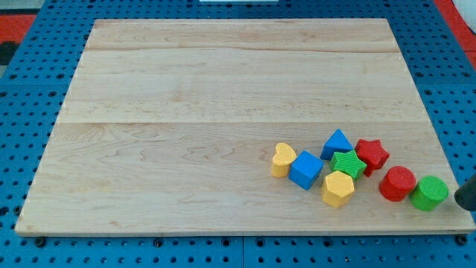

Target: Push the green circle into the red circle

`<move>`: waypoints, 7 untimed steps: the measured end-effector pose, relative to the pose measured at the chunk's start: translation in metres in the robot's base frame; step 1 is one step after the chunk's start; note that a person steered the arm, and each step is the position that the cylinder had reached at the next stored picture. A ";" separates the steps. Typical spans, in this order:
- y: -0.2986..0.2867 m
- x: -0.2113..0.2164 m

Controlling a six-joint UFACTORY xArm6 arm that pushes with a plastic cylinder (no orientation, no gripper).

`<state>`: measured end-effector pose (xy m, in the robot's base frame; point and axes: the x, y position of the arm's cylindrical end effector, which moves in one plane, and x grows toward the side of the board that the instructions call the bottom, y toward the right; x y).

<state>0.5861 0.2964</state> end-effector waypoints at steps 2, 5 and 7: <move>-0.014 0.010; -0.092 0.021; -0.124 0.021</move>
